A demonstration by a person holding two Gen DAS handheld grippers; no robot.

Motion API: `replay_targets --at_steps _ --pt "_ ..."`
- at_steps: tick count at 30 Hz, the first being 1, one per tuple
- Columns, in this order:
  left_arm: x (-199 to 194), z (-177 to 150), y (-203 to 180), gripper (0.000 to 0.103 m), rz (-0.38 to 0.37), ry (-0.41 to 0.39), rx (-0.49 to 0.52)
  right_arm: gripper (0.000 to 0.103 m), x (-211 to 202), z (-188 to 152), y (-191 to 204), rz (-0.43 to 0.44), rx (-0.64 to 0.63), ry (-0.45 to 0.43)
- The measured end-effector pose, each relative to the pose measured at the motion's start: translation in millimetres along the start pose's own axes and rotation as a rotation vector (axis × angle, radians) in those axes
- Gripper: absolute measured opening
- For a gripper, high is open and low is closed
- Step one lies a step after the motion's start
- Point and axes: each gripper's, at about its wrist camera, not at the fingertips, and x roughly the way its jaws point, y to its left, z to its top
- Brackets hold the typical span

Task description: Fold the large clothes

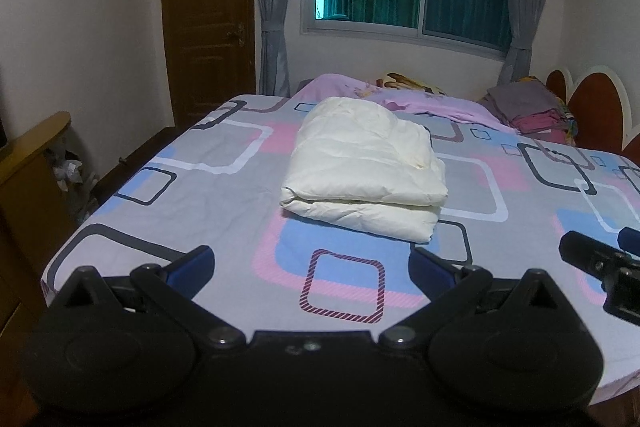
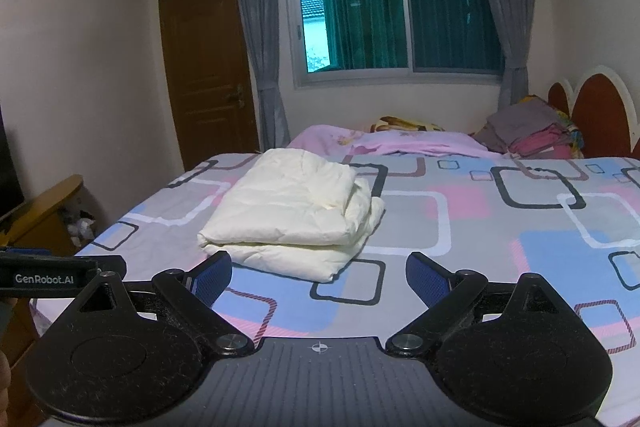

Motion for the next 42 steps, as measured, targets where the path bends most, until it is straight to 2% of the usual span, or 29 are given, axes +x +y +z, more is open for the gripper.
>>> replay_targets --at_steps 26,35,38,42 --pt "5.0 3.9 2.1 0.103 0.002 0.008 0.006 0.093 6.7 2.8 -1.5 0.007 -0.002 0.008" --pt "14.1 3.9 -0.9 0.102 -0.031 -0.002 0.023 0.093 17.3 1.9 -6.6 0.002 0.005 0.022" --pt "16.8 4.7 -4.4 0.096 -0.056 -0.023 0.041 0.093 21.5 2.4 -9.2 0.003 0.006 0.023" --pt "26.7 8.3 -10.2 0.098 -0.068 -0.012 0.057 0.093 27.5 2.2 -12.6 -0.014 0.0 0.023"
